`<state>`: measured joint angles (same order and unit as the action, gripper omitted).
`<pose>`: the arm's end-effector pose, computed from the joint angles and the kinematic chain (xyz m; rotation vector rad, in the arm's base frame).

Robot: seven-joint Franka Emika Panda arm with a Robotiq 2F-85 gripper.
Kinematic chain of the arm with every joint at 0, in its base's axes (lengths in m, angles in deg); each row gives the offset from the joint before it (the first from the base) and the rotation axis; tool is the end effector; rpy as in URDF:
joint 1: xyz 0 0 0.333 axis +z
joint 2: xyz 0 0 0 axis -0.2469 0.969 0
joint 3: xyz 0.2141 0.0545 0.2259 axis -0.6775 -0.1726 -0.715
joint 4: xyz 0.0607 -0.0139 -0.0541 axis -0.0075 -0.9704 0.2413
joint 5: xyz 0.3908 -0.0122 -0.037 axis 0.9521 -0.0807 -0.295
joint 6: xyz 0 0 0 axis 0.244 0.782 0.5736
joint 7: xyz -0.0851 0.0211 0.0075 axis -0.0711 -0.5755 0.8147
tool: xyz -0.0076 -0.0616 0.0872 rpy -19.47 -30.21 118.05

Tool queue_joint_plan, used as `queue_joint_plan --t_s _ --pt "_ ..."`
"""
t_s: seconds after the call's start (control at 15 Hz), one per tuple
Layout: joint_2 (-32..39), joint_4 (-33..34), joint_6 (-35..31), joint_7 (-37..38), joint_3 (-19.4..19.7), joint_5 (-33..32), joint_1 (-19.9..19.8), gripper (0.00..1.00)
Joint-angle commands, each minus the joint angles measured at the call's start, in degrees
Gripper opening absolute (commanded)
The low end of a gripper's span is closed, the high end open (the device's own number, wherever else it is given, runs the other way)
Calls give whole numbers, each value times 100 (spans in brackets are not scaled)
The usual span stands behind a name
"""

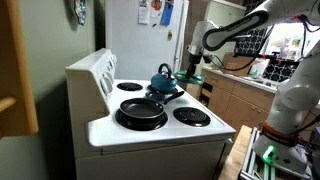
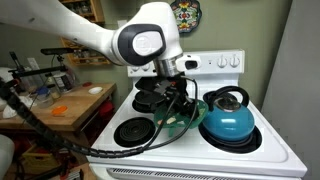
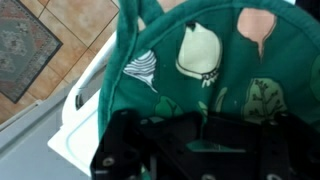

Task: Use the green pot holder to move the blue kettle to the left

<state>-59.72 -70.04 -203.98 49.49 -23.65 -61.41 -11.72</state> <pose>0.4722 0.0460 0.4489 2.9564 0.3611 0.2480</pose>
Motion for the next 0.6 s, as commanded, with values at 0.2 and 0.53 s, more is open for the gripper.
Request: queue_joint_plan --t_s 0.2,0.53 --pt "-368 76 19 354 -4 -314 -176 0" --pt "-270 81 27 353 -19 -313 -163 0"
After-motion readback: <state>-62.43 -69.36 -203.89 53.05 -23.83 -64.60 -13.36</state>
